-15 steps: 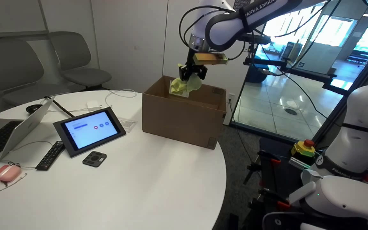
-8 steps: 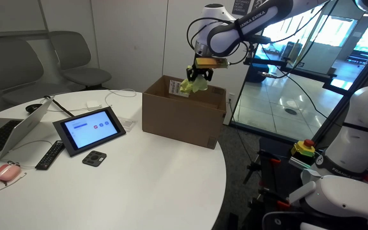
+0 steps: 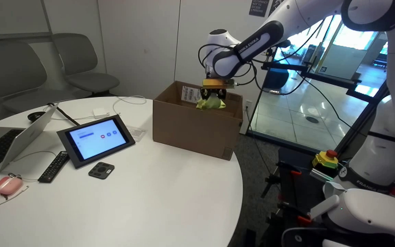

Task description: Pick up the marker, put it on the towel , fold the towel together with the marker and put it in the box

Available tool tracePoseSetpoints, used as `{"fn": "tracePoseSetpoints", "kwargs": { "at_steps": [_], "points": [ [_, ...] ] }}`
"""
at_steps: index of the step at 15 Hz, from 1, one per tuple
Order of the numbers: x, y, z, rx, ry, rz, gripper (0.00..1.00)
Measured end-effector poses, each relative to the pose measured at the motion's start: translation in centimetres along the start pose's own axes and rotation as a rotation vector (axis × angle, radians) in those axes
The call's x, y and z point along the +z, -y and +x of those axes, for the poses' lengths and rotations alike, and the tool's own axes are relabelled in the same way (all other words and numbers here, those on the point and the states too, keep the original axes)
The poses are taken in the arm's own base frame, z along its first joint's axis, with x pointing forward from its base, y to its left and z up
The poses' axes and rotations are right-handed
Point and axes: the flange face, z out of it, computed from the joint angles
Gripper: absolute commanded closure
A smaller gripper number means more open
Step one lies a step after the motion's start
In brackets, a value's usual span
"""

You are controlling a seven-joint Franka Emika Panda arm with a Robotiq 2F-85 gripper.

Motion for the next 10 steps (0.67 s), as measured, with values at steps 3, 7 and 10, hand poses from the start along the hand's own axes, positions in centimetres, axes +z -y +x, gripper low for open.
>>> {"fn": "tracePoseSetpoints", "kwargs": {
  "at_steps": [3, 7, 10],
  "points": [
    [2.1, -0.5, 1.6, 0.067, 0.01, -0.018, 0.62],
    [3.3, -0.8, 2.5, 0.101, 0.015, -0.024, 0.3],
    [3.3, -0.7, 2.7, 0.106, 0.012, -0.023, 0.07]
  ]
}}
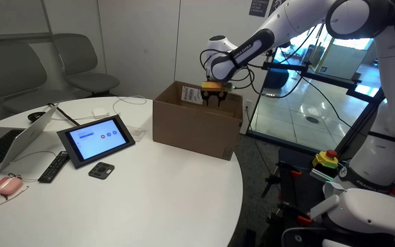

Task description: Pick up the marker, put it on the towel , fold the towel together with the marker and put it in the box

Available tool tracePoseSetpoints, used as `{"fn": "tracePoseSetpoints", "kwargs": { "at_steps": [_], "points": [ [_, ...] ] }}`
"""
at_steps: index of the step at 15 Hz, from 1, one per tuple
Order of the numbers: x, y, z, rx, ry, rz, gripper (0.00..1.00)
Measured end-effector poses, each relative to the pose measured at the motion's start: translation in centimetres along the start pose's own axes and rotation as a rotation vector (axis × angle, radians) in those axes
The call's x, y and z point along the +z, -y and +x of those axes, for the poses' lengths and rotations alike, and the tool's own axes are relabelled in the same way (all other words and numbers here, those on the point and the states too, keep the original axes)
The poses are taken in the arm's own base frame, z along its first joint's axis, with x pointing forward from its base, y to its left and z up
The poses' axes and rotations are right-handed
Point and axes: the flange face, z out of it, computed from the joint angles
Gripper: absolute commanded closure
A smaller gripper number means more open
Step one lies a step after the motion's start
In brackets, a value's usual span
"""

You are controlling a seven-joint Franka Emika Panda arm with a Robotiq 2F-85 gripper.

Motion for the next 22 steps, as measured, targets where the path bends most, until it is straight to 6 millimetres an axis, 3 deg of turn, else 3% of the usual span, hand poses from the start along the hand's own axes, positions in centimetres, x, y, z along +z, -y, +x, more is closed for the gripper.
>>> {"fn": "tracePoseSetpoints", "kwargs": {
  "at_steps": [1, 5, 9, 12, 16, 22],
  "points": [
    [-0.1, 0.0, 0.0, 0.001, -0.001, 0.001, 0.01],
    [-1.2, 0.2, 0.1, 0.001, -0.014, 0.022, 0.0],
    [-6.0, 0.2, -1.7, -0.095, -0.067, 0.063, 0.0],
    [-11.1, -0.2, -4.9, -0.215, -0.116, 0.1, 0.0],
    [-17.4, -1.0, -11.1, -0.404, -0.165, 0.166, 0.0],
    [-23.7, -3.7, -20.4, -0.676, -0.154, 0.24, 0.0]
  ]
}}
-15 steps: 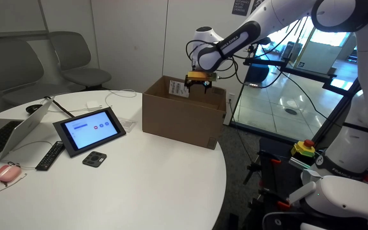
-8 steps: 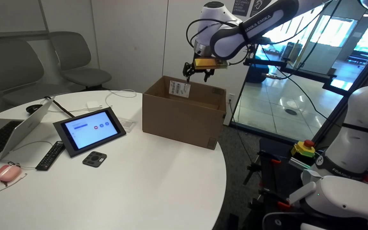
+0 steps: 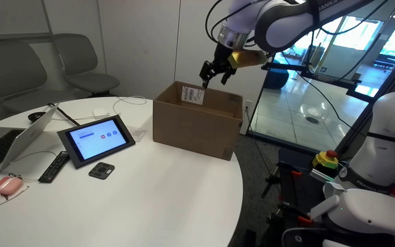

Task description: Pick up the marker, put it on the towel , fold the towel together with the marker and put it in the box

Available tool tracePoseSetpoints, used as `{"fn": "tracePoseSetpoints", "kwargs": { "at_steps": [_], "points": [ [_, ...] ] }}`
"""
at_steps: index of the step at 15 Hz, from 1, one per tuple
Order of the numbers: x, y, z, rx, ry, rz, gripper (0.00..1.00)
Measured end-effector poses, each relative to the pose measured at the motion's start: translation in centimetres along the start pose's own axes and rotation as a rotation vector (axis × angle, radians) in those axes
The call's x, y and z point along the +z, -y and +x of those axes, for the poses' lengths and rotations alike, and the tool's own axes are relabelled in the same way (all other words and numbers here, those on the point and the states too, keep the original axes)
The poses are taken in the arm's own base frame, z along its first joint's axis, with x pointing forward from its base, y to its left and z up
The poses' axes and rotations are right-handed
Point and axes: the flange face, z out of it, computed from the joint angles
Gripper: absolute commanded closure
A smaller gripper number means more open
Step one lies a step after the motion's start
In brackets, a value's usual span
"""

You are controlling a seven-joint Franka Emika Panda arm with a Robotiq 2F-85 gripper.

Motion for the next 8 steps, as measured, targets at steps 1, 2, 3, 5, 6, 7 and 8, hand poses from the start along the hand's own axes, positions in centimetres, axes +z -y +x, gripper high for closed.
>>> {"fn": "tracePoseSetpoints", "kwargs": {
  "at_steps": [1, 2, 3, 5, 6, 7, 8],
  "points": [
    [-1.0, 0.4, -1.0, -0.03, 0.013, 0.01, 0.0],
    [-2.0, 0.6, -1.9, -0.058, 0.03, 0.02, 0.0],
    [-3.0, 0.7, -2.7, -0.085, 0.052, 0.026, 0.0],
    [-4.9, 0.5, -4.1, -0.13, 0.099, 0.036, 0.0],
    [-5.9, 0.2, -4.7, -0.15, 0.123, 0.036, 0.0],
    [-6.9, -0.1, -5.2, -0.167, 0.147, 0.037, 0.0],
    [-7.9, -0.6, -5.7, -0.185, 0.168, 0.04, 0.0]
  ]
}}
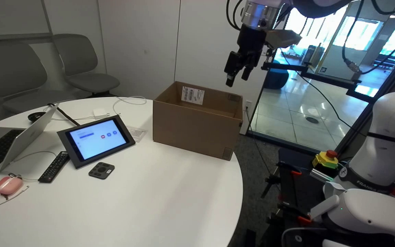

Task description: Pick up the marker, put it on the towel , fold the towel together with the marker and put it in the box

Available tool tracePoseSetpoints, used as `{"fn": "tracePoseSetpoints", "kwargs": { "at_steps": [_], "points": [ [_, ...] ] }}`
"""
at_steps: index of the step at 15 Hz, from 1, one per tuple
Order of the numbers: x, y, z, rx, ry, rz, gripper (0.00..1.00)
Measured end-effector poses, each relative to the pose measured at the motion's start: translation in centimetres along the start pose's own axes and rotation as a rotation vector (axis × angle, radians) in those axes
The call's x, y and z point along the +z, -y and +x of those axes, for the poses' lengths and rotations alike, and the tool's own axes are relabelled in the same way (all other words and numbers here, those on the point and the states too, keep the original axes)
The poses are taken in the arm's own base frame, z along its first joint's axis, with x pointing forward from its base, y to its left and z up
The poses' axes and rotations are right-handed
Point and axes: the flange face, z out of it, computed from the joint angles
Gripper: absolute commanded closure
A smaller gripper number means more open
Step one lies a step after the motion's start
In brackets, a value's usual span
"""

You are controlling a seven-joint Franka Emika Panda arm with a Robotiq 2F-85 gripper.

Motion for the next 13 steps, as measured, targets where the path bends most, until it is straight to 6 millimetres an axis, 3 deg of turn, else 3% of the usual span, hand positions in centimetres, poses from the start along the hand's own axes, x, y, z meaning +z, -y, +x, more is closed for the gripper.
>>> {"fn": "tracePoseSetpoints", "kwargs": {
  "at_steps": [7, 13],
  "points": [
    [-4.9, -2.7, -4.1, -0.081, 0.091, 0.019, 0.0],
    [-5.6, -3.4, -5.0, -0.087, 0.094, 0.037, 0.0]
  ]
}}
